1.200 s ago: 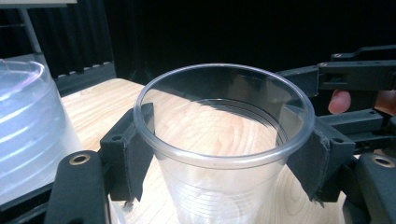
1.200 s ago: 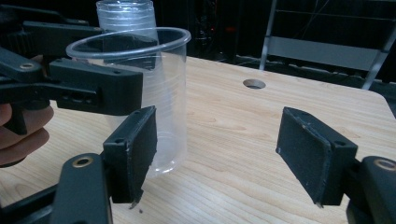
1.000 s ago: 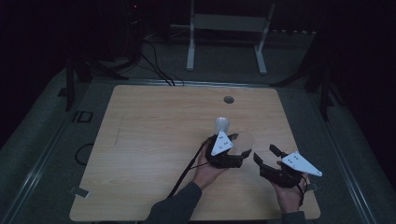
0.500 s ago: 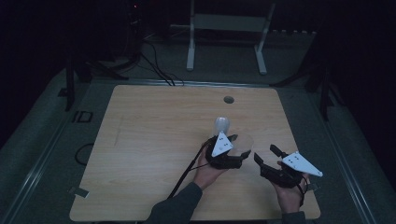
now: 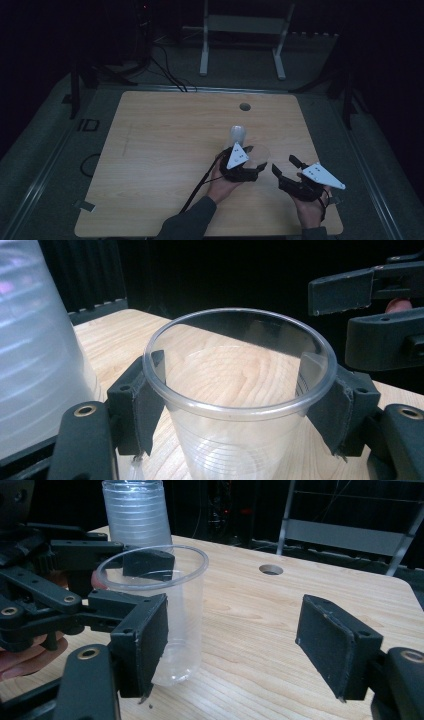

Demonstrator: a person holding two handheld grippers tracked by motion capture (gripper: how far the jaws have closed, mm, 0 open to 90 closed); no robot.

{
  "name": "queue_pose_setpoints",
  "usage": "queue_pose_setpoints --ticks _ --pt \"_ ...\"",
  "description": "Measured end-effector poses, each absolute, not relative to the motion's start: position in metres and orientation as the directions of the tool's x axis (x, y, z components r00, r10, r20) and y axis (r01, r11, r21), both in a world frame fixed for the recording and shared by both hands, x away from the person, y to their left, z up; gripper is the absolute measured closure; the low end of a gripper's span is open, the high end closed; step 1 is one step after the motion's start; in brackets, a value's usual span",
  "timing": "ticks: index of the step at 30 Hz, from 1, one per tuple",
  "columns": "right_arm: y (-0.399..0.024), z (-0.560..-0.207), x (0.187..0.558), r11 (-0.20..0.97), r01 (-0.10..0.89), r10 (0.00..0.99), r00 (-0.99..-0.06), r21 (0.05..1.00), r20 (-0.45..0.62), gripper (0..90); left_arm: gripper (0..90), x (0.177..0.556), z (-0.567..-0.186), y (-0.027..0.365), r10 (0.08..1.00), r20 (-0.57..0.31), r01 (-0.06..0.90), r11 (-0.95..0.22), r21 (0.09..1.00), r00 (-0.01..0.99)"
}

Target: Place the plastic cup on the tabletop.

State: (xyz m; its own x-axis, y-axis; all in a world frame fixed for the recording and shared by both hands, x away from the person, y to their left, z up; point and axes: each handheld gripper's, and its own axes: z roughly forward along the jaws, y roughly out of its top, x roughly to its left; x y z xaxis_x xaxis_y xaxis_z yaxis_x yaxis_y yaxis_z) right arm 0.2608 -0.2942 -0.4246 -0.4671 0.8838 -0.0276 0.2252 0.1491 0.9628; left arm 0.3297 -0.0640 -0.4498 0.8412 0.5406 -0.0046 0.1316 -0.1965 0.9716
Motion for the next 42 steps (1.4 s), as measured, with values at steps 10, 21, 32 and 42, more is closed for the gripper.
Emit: queue_pose_setpoints --ticks 10,21,32,42 --pt "-0.294 -0.425 0.261 0.148 0.226 0.885 -0.466 0.963 -0.027 28.6 28.8 0.331 -0.455 -0.066 0.545 -0.008 0.143 -0.206 0.968 0.839" --pt "-0.294 -0.425 0.261 0.15 0.225 0.885 -0.466 0.963 -0.029 28.6 28.7 0.332 -0.461 -0.069 0.547 0.003 0.144 -0.225 0.964 0.837" --pt "-0.294 -0.425 0.261 0.149 0.226 0.885 -0.465 0.963 -0.028 28.6 28.7 0.333 -0.467 -0.072 0.547 0.013 0.144 -0.243 0.959 0.837" --pt "-0.294 -0.425 0.261 0.15 0.226 0.885 -0.465 0.963 -0.028 28.6 28.5 0.333 -0.473 -0.077 0.55 0.015 0.15 -0.253 0.956 0.835"
